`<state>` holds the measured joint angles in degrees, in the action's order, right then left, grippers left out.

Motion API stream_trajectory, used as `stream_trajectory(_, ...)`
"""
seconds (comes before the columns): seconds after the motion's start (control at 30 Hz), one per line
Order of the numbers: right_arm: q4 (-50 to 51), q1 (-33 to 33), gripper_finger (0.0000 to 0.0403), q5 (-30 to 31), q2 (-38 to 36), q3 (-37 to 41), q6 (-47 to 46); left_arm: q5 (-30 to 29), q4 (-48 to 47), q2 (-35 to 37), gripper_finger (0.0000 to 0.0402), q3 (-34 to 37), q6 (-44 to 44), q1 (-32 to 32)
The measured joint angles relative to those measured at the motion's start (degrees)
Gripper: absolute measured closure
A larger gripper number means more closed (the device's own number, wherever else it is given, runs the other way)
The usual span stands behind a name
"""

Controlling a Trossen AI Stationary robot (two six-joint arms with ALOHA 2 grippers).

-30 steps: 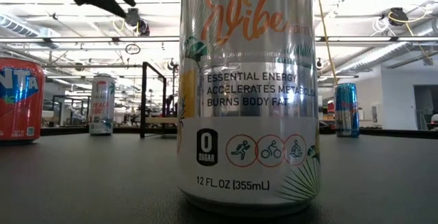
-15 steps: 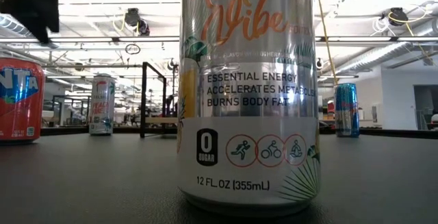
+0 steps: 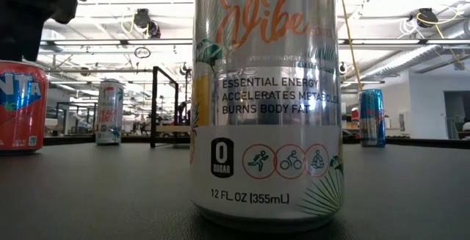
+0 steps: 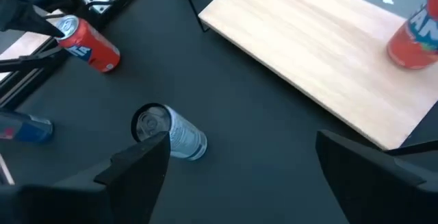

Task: Place canned beverage on shelf
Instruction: Put the red soda can on the shelf aligned with the other red soda can

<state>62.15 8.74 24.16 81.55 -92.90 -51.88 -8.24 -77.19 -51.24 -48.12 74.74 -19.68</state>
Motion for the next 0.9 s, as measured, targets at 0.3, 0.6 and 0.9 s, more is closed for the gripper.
stream_trajectory(0.3,-1.48,1.22,0.0051,-0.30,1.85,0.00,-0.85,3.27,9.54,-0.44,0.0011,6.52,-0.01,0.03)
stream_trajectory(0.6,-2.34,1.61,0.0051,-0.43,1.90,0.00,-1.03,3.69,10.55,-2.85,0.0088,8.01,-1.66,0.04)
stream_trajectory(0.9,-2.34,2.42,0.0051,-0.37,2.18,0.00,-1.03,5.77,16.48,-3.51,0.0127,7.54,-3.49,-0.01)
